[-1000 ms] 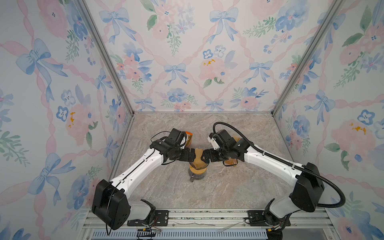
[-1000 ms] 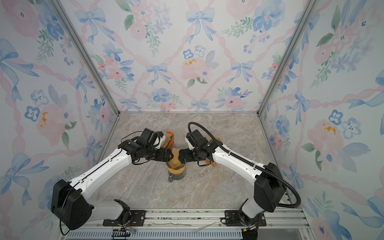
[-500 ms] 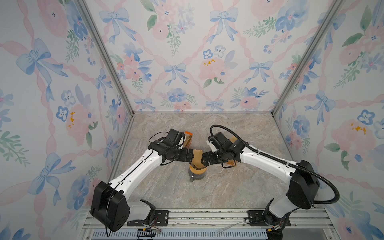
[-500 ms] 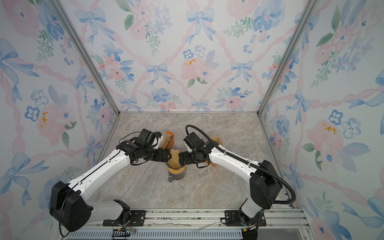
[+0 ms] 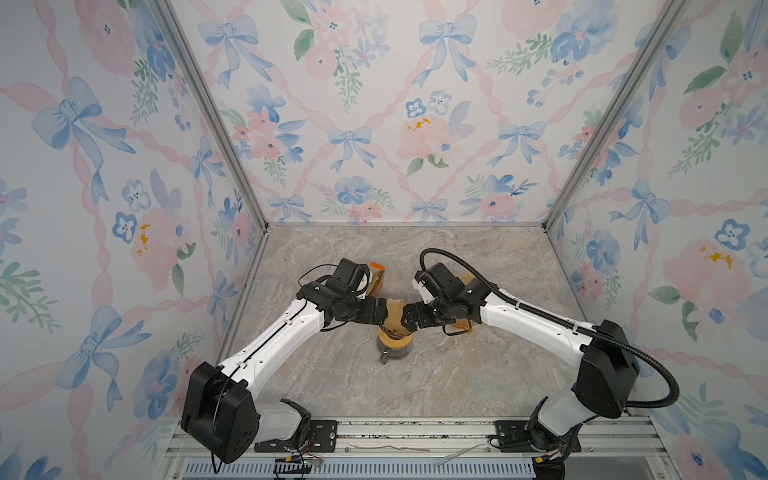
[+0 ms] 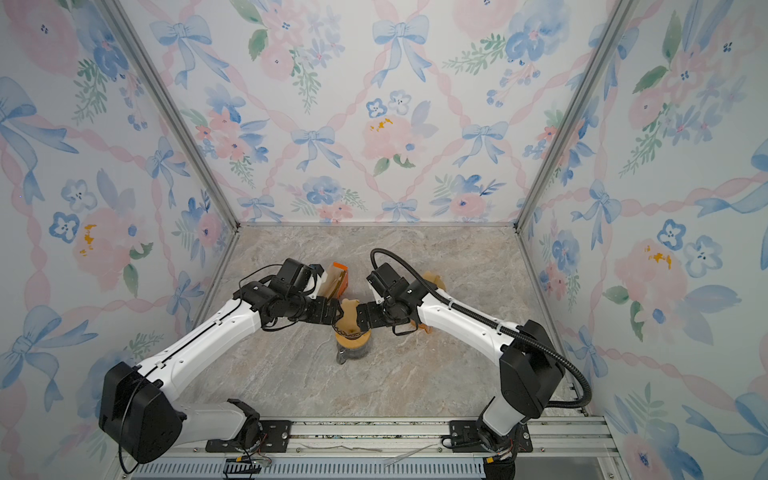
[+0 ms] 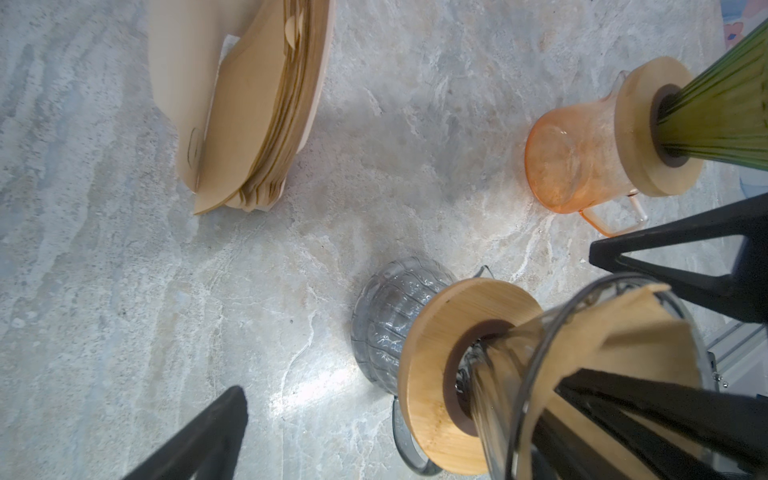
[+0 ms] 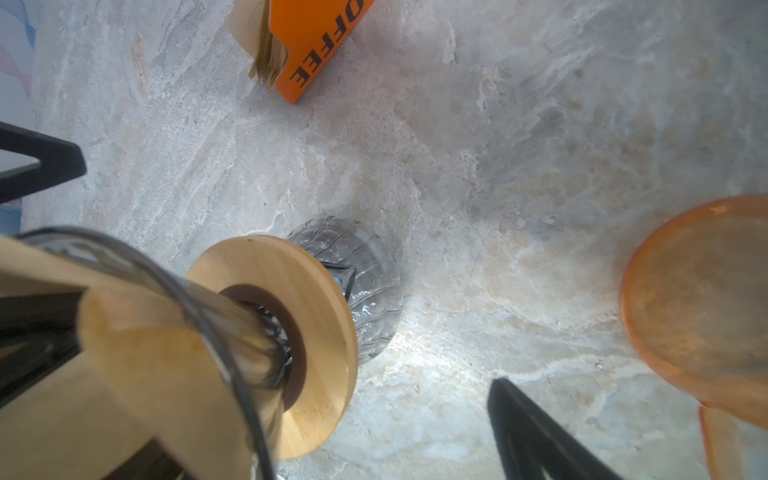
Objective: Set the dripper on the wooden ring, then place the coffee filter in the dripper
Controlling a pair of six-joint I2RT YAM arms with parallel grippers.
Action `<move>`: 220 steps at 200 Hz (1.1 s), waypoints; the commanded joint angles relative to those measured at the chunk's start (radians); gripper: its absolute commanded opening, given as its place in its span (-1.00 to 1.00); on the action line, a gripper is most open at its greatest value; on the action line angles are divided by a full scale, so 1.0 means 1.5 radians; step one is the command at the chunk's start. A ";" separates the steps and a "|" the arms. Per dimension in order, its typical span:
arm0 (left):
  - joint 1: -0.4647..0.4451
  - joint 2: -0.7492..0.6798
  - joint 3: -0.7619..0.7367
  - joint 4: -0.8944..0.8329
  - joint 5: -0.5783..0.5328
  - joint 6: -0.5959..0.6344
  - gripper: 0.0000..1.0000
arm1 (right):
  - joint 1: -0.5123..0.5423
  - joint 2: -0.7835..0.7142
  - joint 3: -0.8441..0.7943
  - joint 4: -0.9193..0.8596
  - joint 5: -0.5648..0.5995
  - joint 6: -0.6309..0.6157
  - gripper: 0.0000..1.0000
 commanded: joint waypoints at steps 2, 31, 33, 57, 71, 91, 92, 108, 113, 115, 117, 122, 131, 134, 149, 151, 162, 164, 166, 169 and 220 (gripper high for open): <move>-0.003 0.005 -0.012 -0.007 -0.002 0.011 0.96 | 0.003 -0.011 0.025 0.007 -0.033 0.006 0.93; -0.007 0.007 -0.009 -0.007 -0.003 0.008 0.95 | 0.003 -0.013 0.011 0.033 -0.075 0.006 0.93; -0.007 0.006 -0.009 -0.007 -0.003 0.007 0.95 | 0.003 -0.013 0.011 0.035 -0.078 0.006 0.93; -0.010 0.004 -0.010 -0.006 -0.004 0.003 0.95 | 0.009 -0.004 0.008 0.042 -0.102 0.002 0.93; -0.012 0.005 -0.009 -0.007 -0.004 0.003 0.95 | 0.014 0.001 0.007 0.034 -0.101 -0.003 0.92; -0.014 0.005 -0.007 -0.007 -0.005 0.003 0.96 | 0.017 0.006 0.004 0.018 -0.093 -0.007 0.93; -0.013 0.004 -0.007 -0.007 -0.005 0.003 0.95 | 0.018 0.007 0.004 0.017 -0.092 -0.007 0.93; -0.014 0.002 -0.008 -0.006 -0.006 0.003 0.95 | 0.018 0.012 0.005 0.001 -0.079 -0.011 0.93; -0.014 0.001 -0.009 -0.007 -0.007 0.003 0.95 | 0.019 0.014 0.007 -0.005 -0.076 -0.013 0.93; -0.014 0.001 -0.008 -0.007 -0.008 0.003 0.95 | 0.019 0.015 0.007 -0.008 -0.073 -0.014 0.93; -0.014 0.000 -0.010 -0.006 -0.009 0.003 0.95 | 0.019 0.016 0.008 -0.010 -0.071 -0.014 0.93; -0.015 -0.001 -0.010 -0.007 -0.008 0.003 0.95 | 0.020 0.018 0.008 -0.015 -0.066 -0.016 0.93; -0.015 -0.003 -0.014 -0.007 -0.009 0.003 0.95 | 0.020 0.023 0.010 -0.023 -0.060 -0.018 0.92; -0.015 -0.004 -0.016 -0.007 -0.009 0.002 0.95 | 0.020 0.023 0.010 -0.025 -0.058 -0.019 0.93; -0.015 -0.007 -0.020 -0.007 -0.010 0.002 0.95 | 0.020 0.027 0.011 -0.034 -0.047 -0.019 0.93; -0.015 -0.007 -0.021 -0.006 -0.010 0.002 0.95 | 0.020 0.028 0.011 -0.035 -0.045 -0.020 0.93; -0.015 -0.008 -0.023 -0.007 -0.009 0.002 0.95 | 0.020 0.029 0.013 -0.041 -0.033 -0.020 0.93; -0.016 -0.008 -0.023 -0.007 -0.009 0.002 0.95 | 0.020 0.029 0.014 -0.043 -0.030 -0.019 0.93; -0.016 -0.008 -0.023 -0.007 -0.009 0.002 0.95 | 0.020 0.028 0.015 -0.044 -0.028 -0.018 0.93; -0.016 -0.008 -0.023 -0.007 -0.009 0.001 0.95 | 0.020 0.029 0.015 -0.046 -0.024 -0.017 0.93; -0.017 -0.011 -0.028 -0.007 -0.012 0.000 0.95 | 0.013 0.014 0.019 -0.027 -0.024 -0.005 0.93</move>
